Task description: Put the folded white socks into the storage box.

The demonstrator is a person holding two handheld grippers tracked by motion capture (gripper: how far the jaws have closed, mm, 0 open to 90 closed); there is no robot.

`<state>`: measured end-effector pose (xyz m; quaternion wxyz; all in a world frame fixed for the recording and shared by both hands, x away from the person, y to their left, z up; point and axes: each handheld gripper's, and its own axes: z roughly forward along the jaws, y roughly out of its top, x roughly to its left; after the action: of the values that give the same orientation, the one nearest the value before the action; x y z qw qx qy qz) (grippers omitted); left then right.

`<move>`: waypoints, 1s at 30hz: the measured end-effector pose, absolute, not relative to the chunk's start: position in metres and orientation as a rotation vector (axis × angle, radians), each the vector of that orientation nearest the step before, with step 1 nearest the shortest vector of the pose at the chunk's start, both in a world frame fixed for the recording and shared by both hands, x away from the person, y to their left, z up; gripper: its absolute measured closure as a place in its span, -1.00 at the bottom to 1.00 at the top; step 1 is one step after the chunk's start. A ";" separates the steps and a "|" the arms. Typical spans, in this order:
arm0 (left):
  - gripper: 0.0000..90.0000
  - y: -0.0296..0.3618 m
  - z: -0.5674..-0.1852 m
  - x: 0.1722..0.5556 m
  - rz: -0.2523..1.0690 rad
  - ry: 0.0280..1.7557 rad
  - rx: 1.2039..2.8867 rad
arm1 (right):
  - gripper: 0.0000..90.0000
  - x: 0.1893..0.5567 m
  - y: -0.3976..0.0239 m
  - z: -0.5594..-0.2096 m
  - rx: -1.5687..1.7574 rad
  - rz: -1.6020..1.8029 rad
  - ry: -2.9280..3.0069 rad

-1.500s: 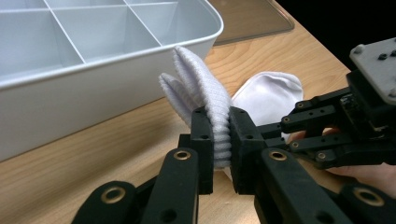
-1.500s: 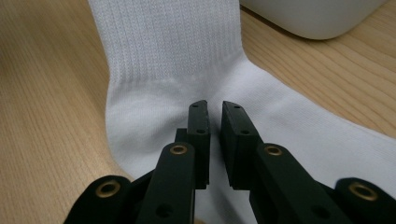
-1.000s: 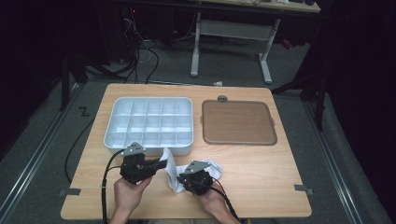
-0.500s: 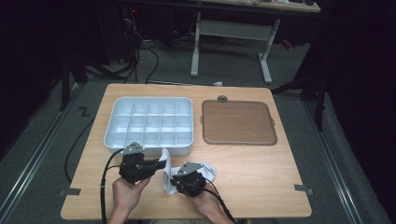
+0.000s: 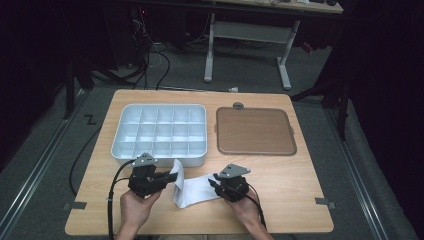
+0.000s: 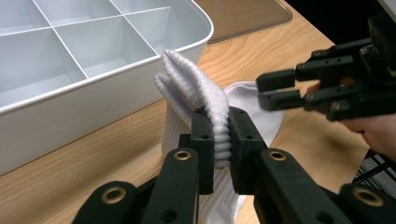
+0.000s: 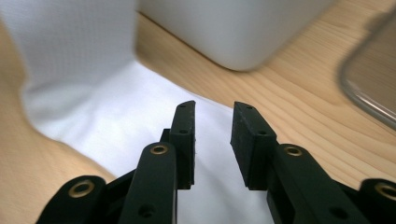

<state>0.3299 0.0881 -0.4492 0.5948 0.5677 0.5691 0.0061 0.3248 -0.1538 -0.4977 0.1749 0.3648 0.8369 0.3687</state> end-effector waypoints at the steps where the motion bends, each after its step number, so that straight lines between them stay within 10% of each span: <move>1: 0.83 0.088 -0.449 0.330 0.010 1.326 1.313 | 0.54 0.326 -0.160 -0.498 1.047 1.041 2.360; 13: 0.83 0.086 -0.450 0.331 0.006 1.326 1.325 | 0.36 0.326 -0.200 -0.510 1.168 0.997 2.323; 20: 0.83 0.084 -0.450 0.330 0.004 1.322 1.330 | 0.79 0.322 -0.203 -0.518 1.158 1.027 2.349; 30: 0.83 0.076 -0.452 0.329 -0.003 1.312 1.349 | 0.87 0.315 -0.197 -0.519 1.137 1.038 2.370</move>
<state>0.3293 0.0764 -0.4523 0.5892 0.5792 0.5633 -0.0011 0.3148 -0.1973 -0.5195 0.1570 0.3973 0.8282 0.3627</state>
